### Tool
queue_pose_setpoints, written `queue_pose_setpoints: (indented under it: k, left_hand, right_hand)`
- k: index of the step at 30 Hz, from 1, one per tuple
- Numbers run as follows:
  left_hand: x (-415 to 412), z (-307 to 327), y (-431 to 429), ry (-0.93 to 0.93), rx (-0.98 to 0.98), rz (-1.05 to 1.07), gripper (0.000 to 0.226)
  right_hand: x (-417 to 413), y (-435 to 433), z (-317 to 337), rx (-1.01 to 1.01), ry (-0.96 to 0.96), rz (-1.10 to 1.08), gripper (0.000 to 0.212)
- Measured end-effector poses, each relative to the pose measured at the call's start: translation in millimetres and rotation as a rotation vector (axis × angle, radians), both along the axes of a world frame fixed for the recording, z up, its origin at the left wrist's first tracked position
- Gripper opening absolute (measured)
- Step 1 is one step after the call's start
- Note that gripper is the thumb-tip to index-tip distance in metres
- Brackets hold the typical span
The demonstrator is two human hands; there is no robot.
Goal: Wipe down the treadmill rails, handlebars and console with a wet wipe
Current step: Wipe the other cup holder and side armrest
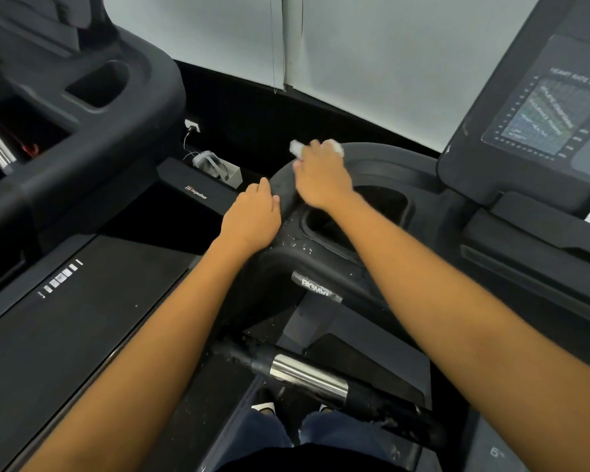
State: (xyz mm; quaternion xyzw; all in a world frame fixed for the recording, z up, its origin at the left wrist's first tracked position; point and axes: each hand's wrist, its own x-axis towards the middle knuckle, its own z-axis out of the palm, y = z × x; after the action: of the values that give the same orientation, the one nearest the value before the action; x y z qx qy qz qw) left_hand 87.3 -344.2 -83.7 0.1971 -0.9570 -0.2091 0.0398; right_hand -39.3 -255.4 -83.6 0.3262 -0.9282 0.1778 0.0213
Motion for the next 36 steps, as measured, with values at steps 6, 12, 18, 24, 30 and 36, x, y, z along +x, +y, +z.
queue_pose_setpoints:
  k: [6,12,18,24,30,36]
  left_hand:
    - [7.0,1.5,-0.8,0.032,0.033,-0.015,0.030]
    - [23.8,9.3,-2.7,0.002,0.040,0.022,0.033]
    - [35.4,9.3,-5.3,0.010,0.082,0.073,0.014]
    - [31.3,8.0,2.0,-0.028,-0.003,0.062,0.023]
    - [29.0,3.4,7.2,-0.031,-0.022,0.079,0.031]
    - [27.8,1.0,7.3,-0.039,-0.019,0.094,0.029]
  right_hand:
    - [38.4,33.1,-5.1,-0.015,0.035,0.413,0.043]
    - [-18.1,13.4,-2.3,0.090,-0.013,0.023,0.042]
    - [80.3,23.7,-11.7,0.031,0.026,0.444,0.047]
    - [-9.8,41.9,-5.5,0.085,-0.001,-0.092,0.044]
    - [63.8,28.2,-11.5,0.062,0.017,-0.150,0.050]
    - [64.2,47.5,9.5,0.114,0.104,-0.009,0.023]
